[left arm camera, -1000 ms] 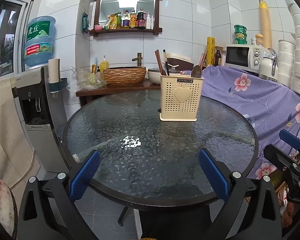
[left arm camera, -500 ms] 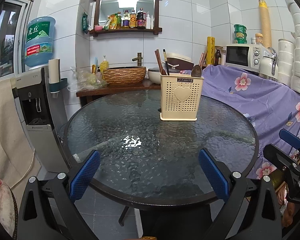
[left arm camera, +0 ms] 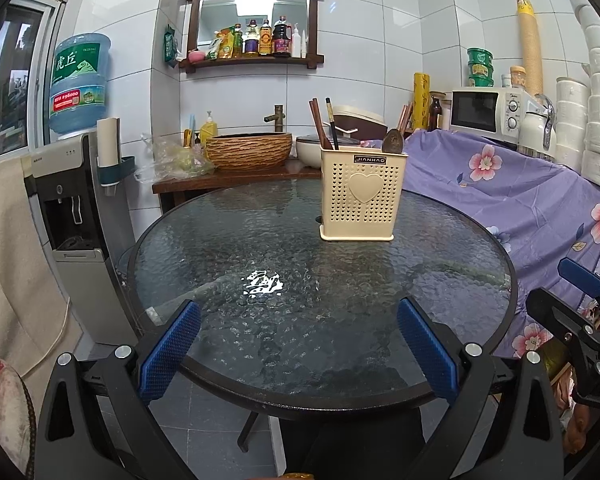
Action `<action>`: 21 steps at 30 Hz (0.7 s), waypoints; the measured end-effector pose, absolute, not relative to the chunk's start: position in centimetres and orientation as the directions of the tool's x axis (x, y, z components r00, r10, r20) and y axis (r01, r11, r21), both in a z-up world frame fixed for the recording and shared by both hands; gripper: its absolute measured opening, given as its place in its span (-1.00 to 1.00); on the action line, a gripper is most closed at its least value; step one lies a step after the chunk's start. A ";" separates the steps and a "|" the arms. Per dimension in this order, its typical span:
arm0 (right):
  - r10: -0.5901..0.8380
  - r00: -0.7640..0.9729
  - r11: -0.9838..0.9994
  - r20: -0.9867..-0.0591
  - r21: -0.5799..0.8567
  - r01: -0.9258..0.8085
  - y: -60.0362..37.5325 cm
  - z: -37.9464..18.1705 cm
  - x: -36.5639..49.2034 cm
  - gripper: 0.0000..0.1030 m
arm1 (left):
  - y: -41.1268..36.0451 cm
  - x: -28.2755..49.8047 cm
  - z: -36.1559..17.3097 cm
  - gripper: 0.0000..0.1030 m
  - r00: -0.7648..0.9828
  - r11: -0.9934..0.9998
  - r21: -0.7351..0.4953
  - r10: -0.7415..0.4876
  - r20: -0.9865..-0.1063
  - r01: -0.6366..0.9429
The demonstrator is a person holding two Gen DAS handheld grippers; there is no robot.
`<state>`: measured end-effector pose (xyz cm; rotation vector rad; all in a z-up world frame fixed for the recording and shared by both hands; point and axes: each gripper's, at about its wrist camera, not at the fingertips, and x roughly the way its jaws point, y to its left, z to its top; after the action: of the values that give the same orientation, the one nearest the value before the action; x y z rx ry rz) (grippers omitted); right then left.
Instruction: Organize utensils
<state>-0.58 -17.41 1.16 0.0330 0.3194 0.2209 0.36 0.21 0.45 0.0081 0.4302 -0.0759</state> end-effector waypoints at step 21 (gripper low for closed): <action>0.223 0.924 0.975 -0.312 0.066 -0.213 -17.4 1.2 -0.6 0.89 | 0.5 0.0 0.4 0.88 0.912 0.996 -0.015 -0.087 -0.401 0.088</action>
<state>-0.62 -17.45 1.17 0.0306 0.3239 0.2235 0.00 0.46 0.41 0.0032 0.4132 -0.0901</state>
